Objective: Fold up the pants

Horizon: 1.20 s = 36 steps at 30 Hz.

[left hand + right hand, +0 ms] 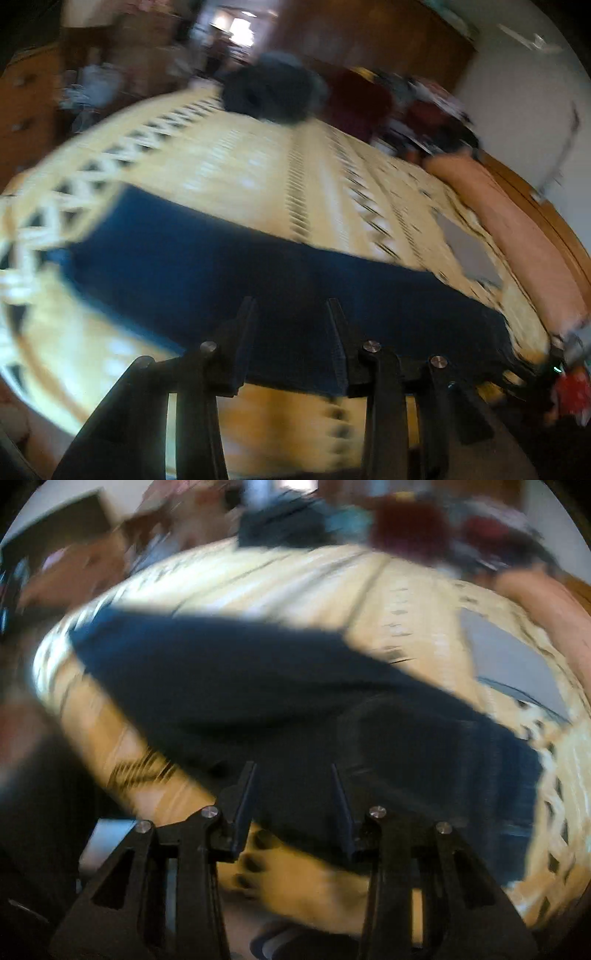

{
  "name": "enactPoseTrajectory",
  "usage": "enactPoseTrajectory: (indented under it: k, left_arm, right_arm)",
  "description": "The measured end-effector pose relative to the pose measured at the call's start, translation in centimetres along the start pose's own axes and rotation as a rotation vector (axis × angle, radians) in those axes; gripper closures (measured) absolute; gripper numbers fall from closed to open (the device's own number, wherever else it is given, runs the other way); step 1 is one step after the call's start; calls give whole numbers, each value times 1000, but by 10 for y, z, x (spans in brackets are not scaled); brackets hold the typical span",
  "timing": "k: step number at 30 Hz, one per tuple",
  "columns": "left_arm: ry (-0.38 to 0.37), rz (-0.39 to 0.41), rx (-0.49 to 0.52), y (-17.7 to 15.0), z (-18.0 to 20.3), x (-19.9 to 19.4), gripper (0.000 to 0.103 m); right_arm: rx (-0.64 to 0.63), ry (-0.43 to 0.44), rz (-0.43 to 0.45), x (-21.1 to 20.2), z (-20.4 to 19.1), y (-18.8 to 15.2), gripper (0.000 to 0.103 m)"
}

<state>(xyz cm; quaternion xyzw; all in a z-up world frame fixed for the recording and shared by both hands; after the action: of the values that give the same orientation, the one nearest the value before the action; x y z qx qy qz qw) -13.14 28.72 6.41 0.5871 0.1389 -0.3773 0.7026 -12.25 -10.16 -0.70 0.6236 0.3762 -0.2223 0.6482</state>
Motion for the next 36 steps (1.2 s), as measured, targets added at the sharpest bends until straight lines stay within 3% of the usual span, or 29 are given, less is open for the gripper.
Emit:
enactPoseTrajectory:
  k: [3, 6, 7, 8, 9, 12, 14, 15, 17, 18, 19, 21, 23, 27, 29, 30, 36]
  left_arm:
    - [-76, -46, 32, -9, 35, 20, 65]
    - [-115, -106, 78, -20, 67, 46, 65]
    - [-121, -118, 80, -22, 72, 51, 65]
    - [-127, -123, 78, -22, 76, 55, 65]
    - [-132, -122, 75, -21, 78, 58, 65]
    - [-153, -147, 104, -30, 91, 64, 65]
    - [-159, -174, 142, -38, 98, 63, 65]
    - [-153, -168, 133, -40, 93, 58, 65]
    - [-89, -115, 38, -39, 58, 41, 65]
    - [-50, -96, 4, -39, 43, 36, 64]
    - [15, -78, -52, -41, 19, 28, 64]
    - [115, -63, -133, -47, -23, 11, 64]
    - [170, -29, -178, -50, -56, -9, 64]
    - [234, 23, -282, -57, -107, -43, 64]
    - [243, 38, -313, -60, -120, -50, 64]
    - [245, 37, -316, -62, -124, -51, 64]
    - [191, 20, -285, -63, -108, -30, 64]
  right_arm:
    - [-19, -26, 40, 11, -3, 6, 62]
    - [-22, -6, 7, 27, -4, 9, 63]
    - [-20, 8, -8, 31, -4, 9, 76]
    - [-14, 19, -24, 32, -1, 9, 98]
    - [-2, 8, -22, 28, 2, 10, 103]
    - [74, 0, 55, -1, 5, 19, 103]
    - [55, 34, 57, -8, -1, 23, 103]
    - [5, 39, 56, -11, -11, 22, 99]
    - [-77, 42, 71, -17, -31, 20, 61]
    - [-106, 60, 90, -21, -41, 19, 31]
    - [-129, 81, 107, -22, -50, 20, 23]
    - [-187, 92, 96, -11, -70, 23, 24]
    - [-230, 120, 72, 7, -89, 29, 29]
    - [-331, 132, -6, 46, -118, 36, 51]
    - [-337, 151, -56, 56, -119, 33, 80]
    - [-325, 171, -81, 60, -119, 34, 103]
    - [-198, 208, -34, 40, -104, 61, 102]
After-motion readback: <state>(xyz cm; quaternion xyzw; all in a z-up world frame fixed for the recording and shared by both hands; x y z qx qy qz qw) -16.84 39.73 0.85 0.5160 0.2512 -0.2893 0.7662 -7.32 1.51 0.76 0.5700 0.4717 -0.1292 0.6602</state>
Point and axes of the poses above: each gripper's, at about its wrist camera, not at the fingertips, and x roughly the way its jaws point, z to its right, y to its top, the point moved 6 cm from there along x, roughly the way its jaws point, and after that the axes turned 9 degrees about x, right-handed, at the moved point
